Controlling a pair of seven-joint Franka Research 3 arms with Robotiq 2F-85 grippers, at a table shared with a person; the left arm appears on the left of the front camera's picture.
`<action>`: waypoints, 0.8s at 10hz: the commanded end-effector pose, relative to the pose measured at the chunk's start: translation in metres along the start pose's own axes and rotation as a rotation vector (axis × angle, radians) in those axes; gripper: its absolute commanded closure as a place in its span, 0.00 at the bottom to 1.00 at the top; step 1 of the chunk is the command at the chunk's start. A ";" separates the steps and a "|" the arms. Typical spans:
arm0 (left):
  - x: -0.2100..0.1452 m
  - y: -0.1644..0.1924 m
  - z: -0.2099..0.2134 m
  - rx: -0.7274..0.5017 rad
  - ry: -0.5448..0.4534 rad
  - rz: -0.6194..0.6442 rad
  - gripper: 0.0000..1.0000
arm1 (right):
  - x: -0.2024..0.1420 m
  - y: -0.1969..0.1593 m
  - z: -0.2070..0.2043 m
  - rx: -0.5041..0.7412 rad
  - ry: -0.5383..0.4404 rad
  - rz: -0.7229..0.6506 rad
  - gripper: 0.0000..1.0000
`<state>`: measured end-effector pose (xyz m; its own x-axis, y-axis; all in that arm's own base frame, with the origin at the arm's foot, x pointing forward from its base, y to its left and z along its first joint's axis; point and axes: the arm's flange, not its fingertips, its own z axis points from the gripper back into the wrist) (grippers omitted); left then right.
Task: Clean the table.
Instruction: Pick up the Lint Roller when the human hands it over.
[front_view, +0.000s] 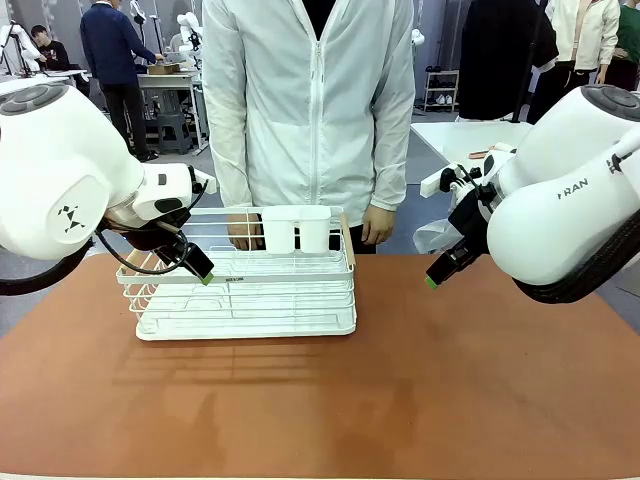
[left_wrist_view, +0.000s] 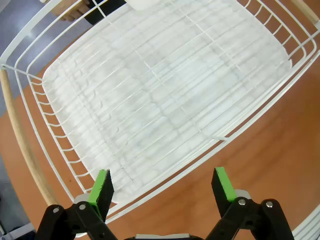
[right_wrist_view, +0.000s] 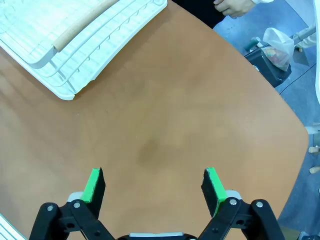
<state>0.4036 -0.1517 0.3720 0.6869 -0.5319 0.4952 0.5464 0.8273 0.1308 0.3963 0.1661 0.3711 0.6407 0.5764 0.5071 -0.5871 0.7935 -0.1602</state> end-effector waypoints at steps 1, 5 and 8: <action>0.000 0.000 0.000 0.000 0.000 0.001 0.00 | 0.000 0.000 0.000 0.001 0.000 -0.001 0.00; 0.000 0.000 0.000 0.000 0.000 0.000 0.00 | 0.000 0.000 0.000 0.000 0.000 0.000 0.00; 0.032 0.050 0.083 -0.206 0.024 0.202 0.00 | 0.039 -0.050 0.076 0.143 -0.065 -0.257 0.00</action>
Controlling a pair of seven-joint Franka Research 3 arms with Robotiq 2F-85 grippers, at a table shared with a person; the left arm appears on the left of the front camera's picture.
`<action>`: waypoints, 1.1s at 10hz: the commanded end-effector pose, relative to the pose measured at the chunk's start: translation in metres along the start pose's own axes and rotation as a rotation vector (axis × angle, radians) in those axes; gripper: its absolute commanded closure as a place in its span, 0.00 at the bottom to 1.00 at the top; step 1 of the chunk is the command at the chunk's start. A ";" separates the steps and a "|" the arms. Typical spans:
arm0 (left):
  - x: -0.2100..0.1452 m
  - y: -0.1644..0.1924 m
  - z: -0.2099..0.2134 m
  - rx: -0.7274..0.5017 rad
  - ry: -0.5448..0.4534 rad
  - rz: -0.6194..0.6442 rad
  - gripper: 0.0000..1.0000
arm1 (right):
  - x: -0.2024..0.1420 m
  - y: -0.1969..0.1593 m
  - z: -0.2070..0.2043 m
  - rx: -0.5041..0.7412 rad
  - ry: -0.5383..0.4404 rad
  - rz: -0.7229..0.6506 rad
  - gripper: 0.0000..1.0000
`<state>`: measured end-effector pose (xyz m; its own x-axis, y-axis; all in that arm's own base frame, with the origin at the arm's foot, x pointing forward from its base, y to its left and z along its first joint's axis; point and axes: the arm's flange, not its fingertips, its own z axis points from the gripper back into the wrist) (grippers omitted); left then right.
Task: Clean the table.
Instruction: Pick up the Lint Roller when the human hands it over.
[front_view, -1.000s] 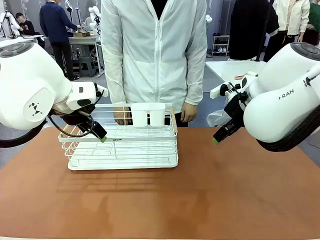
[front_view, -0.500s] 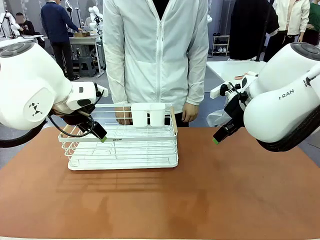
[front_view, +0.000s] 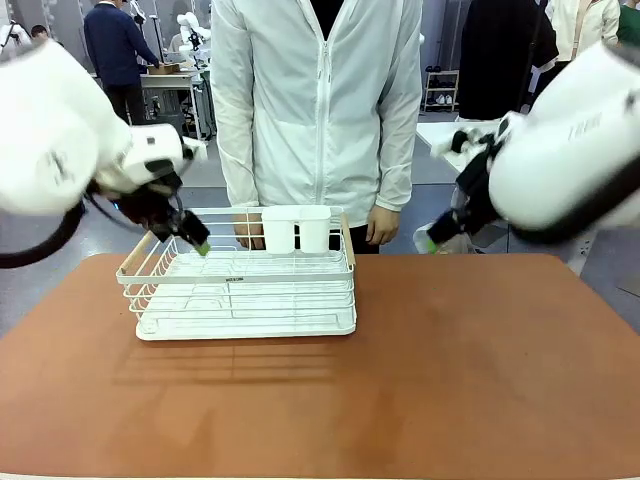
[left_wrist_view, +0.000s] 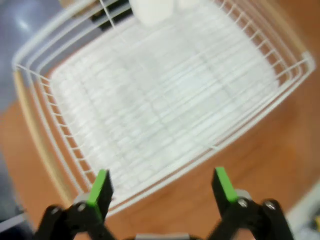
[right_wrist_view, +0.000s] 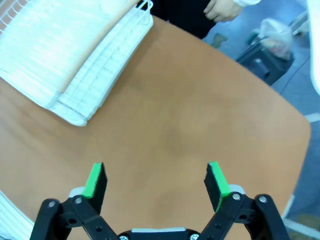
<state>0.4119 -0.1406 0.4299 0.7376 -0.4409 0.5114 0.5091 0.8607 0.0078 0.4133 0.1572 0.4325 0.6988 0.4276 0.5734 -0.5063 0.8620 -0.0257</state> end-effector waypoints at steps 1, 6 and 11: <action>0.005 0.049 0.066 -0.255 0.022 0.178 0.00 | 0.008 -0.045 0.055 0.207 0.031 -0.220 0.00; -0.078 0.198 0.146 -0.790 -0.205 0.517 0.00 | -0.034 -0.189 0.098 0.723 0.158 -0.777 0.00; -0.192 0.286 0.188 -0.784 -0.264 0.831 0.00 | -0.110 -0.315 0.127 0.897 0.128 -0.975 0.00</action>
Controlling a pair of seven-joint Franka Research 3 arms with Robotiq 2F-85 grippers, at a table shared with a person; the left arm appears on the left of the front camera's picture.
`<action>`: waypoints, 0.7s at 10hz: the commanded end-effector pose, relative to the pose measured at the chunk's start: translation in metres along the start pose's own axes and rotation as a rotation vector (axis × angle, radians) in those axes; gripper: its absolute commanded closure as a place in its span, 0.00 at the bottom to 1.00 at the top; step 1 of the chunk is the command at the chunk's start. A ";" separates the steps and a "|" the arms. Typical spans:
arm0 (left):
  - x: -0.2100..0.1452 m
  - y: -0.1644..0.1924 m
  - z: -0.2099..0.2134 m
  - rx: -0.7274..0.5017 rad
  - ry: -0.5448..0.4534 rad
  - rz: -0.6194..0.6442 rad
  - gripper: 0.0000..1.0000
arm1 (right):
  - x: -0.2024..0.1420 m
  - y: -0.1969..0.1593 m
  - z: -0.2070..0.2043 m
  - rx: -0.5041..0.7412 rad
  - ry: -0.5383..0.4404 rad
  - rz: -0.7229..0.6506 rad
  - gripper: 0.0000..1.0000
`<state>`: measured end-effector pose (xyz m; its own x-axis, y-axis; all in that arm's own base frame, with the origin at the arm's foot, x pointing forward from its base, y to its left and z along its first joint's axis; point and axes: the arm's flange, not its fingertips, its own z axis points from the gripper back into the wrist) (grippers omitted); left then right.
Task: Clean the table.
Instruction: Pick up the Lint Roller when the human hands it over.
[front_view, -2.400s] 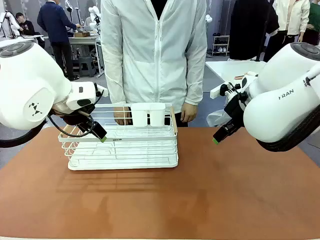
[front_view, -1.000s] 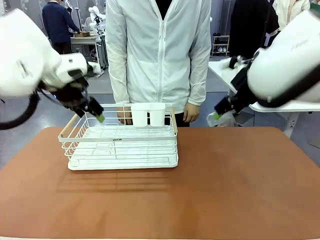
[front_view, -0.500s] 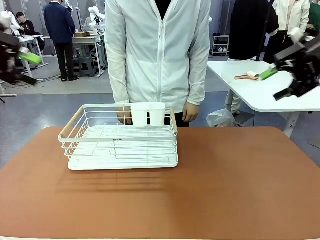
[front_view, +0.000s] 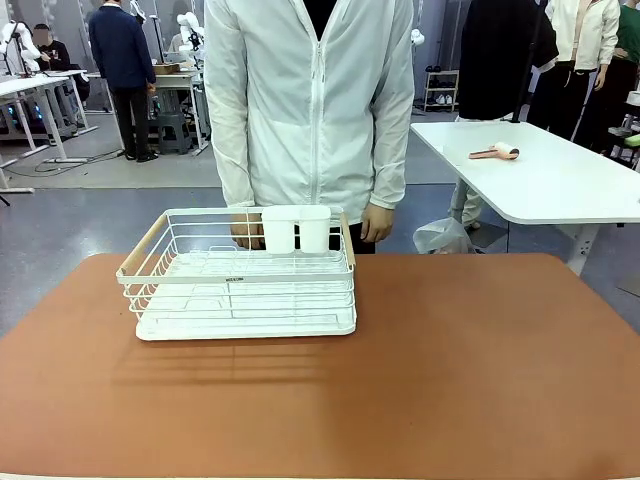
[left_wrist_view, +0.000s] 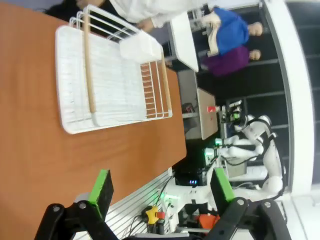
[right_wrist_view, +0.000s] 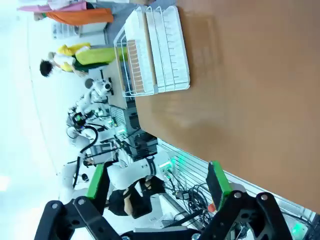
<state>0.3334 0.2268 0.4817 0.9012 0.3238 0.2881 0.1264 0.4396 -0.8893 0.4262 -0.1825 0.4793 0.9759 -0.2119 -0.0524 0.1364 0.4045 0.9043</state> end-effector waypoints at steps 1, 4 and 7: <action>0.005 0.000 0.034 -0.002 -0.046 0.047 0.00 | 0.007 -0.018 0.027 0.067 -0.016 0.002 0.00; -0.001 0.019 0.069 -0.044 -0.142 0.108 0.00 | 0.002 -0.045 0.058 0.115 -0.083 -0.067 0.00; -0.008 0.024 0.071 -0.011 -0.138 0.091 0.00 | -0.003 -0.055 0.061 0.093 -0.087 -0.088 0.00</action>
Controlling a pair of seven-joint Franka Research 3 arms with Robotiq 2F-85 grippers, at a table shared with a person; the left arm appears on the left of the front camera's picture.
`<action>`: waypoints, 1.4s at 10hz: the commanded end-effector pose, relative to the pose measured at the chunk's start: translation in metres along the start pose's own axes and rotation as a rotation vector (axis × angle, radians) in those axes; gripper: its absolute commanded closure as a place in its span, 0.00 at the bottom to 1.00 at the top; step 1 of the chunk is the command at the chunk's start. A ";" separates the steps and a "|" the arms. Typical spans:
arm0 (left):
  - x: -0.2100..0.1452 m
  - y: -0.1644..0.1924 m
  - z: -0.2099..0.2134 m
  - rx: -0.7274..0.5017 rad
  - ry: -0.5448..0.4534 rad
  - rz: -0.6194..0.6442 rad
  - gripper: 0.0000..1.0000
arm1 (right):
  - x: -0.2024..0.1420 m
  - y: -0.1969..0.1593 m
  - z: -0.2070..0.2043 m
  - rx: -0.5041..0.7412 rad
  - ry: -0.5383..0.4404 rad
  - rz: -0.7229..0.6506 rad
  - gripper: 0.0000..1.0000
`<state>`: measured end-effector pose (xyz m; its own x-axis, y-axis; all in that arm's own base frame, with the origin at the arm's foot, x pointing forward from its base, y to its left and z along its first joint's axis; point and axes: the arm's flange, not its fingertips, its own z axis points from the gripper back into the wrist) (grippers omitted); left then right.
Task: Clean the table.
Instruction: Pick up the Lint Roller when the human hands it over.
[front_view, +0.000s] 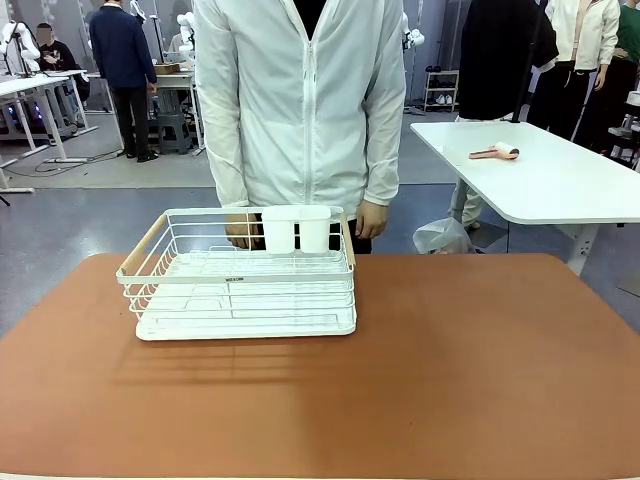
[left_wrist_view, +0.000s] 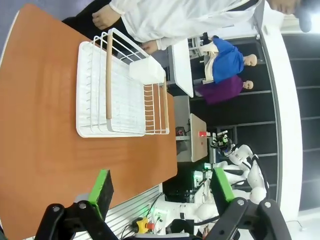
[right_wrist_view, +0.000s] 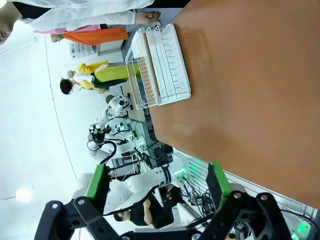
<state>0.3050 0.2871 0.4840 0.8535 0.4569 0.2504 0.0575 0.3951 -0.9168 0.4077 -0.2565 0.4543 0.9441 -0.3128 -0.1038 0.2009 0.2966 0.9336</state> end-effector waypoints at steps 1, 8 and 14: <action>-0.002 0.003 0.008 0.002 -0.019 0.005 0.00 | -0.001 0.000 0.003 -0.001 -0.009 0.001 0.00; -0.002 0.003 0.008 0.002 -0.019 0.005 0.00 | -0.001 0.000 0.003 -0.001 -0.009 0.001 0.00; -0.002 0.003 0.008 0.002 -0.019 0.005 0.00 | -0.001 0.000 0.003 -0.001 -0.009 0.001 0.00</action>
<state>0.3010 0.2920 0.4826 0.8473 0.4709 0.2456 0.0444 0.3980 -0.9163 0.4063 -0.2590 0.4537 0.9420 -0.3186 -0.1051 0.2041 0.2955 0.9333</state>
